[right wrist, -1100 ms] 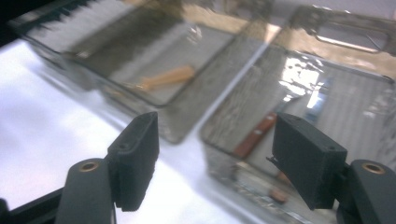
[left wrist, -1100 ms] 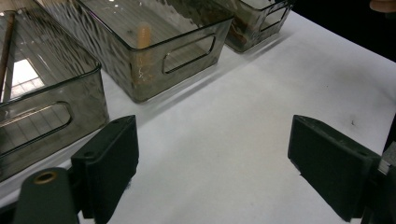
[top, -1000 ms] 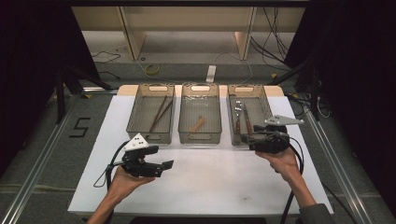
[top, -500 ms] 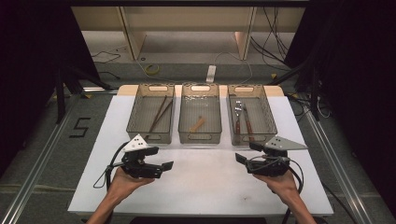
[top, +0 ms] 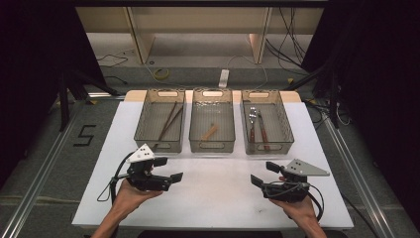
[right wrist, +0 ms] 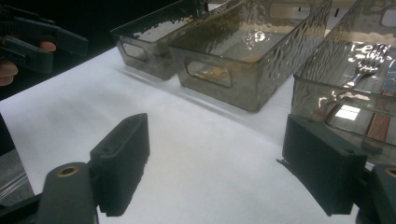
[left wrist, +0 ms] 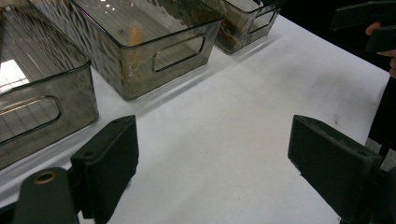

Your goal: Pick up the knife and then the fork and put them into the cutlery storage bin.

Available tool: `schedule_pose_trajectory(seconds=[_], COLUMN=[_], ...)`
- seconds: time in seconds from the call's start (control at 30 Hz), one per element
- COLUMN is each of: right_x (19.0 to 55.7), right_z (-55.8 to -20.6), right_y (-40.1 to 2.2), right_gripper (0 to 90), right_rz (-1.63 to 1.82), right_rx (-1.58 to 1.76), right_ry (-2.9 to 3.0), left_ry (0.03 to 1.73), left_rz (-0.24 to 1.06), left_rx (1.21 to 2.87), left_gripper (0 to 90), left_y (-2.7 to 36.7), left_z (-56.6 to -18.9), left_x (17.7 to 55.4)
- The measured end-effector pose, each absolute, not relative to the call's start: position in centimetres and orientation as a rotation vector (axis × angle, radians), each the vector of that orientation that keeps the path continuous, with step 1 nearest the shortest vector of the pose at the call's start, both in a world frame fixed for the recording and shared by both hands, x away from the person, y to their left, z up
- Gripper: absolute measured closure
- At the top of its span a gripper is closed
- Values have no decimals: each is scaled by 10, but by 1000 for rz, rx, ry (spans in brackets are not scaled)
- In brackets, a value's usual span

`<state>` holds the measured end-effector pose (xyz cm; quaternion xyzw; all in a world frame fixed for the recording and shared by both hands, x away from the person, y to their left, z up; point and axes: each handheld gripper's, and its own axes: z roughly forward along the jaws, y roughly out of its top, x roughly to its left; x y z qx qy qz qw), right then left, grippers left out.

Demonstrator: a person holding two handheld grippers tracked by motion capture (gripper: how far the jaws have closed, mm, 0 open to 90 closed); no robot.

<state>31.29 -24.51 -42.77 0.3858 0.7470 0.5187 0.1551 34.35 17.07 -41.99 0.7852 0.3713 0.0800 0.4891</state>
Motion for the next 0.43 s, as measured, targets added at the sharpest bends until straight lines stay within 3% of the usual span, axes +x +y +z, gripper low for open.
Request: schedule_pose_trajectory(seconds=[0.43], right_x=[313], right_z=[-429], right_y=[-245], right_gripper=[213], right_rz=[1475], right_rx=[1097], right_ry=[2140], left_ry=[904], left_rz=[190], left_rx=[1910], left_gripper=[156], left_y=[169], left_z=[-420], left_x=[343])
